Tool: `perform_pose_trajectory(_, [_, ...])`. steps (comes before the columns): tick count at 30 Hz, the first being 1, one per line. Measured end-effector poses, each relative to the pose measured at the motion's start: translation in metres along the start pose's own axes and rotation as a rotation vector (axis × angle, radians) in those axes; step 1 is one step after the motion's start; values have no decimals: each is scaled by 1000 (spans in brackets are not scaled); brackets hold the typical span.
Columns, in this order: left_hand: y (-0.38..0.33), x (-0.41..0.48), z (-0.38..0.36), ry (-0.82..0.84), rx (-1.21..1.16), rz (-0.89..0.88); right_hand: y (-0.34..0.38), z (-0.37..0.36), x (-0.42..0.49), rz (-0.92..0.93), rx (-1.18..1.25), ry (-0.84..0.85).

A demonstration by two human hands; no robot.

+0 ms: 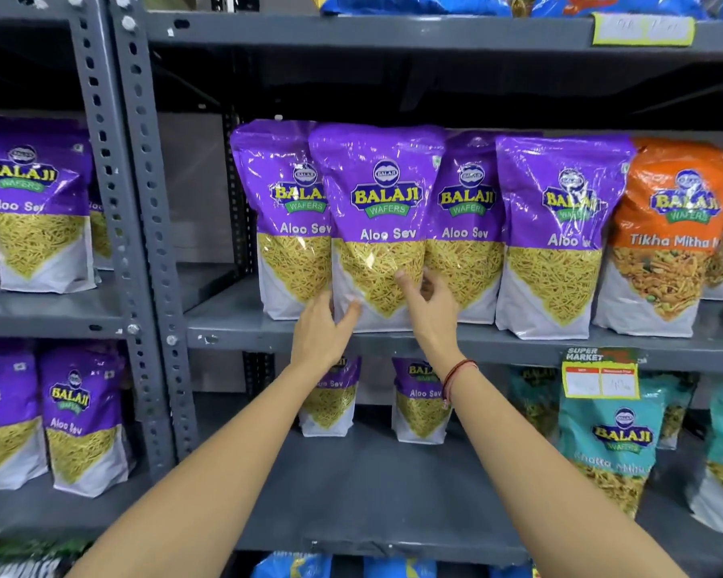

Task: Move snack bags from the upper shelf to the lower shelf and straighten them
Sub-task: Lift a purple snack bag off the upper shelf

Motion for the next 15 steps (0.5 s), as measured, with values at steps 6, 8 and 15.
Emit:
perform_pose_trajectory(6, [3,-22,25,76,-73,-24,-1,4,-28,18,43,34])
perform_pose_trajectory(8, [6,-33,38,130,-121,-28,3,4,-39,56,15,139])
perform_pose_trajectory(15, [39,-94,67,110,-199,-23,7,6,-114,204,-80,178])
Point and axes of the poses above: each hand's wrist, its own x-axis towards the middle knuckle, its own z-axis out of the back of the hand, y = z × x, the point moved 6 cm from there along x, towards the middle knuckle, and after that the axes turned 2 degrees about -y, right-handed, at the moved point
